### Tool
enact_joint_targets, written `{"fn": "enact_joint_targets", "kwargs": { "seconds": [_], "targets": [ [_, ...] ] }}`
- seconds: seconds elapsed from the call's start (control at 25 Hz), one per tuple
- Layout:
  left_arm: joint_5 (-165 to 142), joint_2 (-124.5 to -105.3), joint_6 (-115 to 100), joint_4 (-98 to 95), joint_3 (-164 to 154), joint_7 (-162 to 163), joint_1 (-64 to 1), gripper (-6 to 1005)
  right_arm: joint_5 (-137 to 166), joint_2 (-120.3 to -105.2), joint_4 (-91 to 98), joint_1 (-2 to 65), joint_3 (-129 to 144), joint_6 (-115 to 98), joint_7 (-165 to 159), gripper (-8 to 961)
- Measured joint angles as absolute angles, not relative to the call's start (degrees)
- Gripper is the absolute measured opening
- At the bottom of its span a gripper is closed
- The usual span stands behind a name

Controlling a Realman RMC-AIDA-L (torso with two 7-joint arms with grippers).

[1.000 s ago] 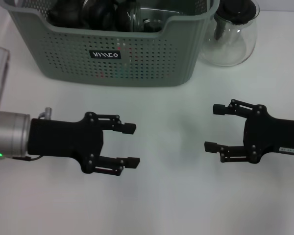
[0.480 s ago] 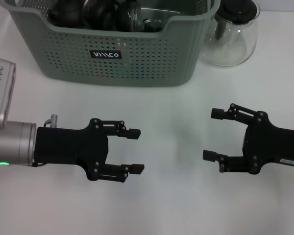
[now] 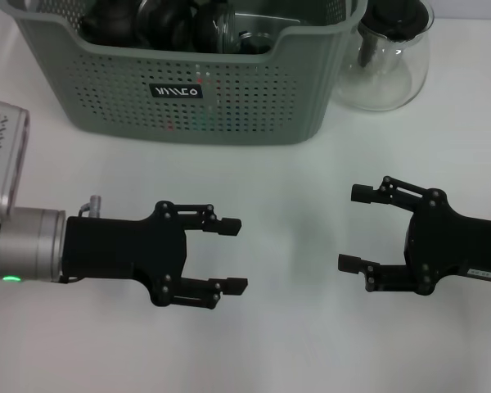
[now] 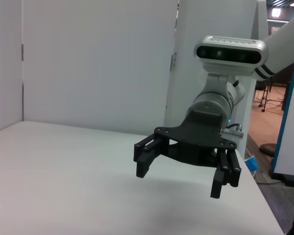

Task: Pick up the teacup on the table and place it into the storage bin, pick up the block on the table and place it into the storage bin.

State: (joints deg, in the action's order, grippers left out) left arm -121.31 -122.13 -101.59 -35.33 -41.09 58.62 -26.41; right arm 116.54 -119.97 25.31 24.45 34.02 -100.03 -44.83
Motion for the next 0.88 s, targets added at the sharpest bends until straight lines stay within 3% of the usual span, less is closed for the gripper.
{"fn": "enact_joint_targets", "kwargs": {
  "seconds": [0.88],
  "targets": [
    [-121.5,-122.77,-96.56,-33.1,-41.37,58.29,-26.99,735,116.6,-120.05,23.6,24.73,34.09,-94.8,-44.66,925]
  ]
}}
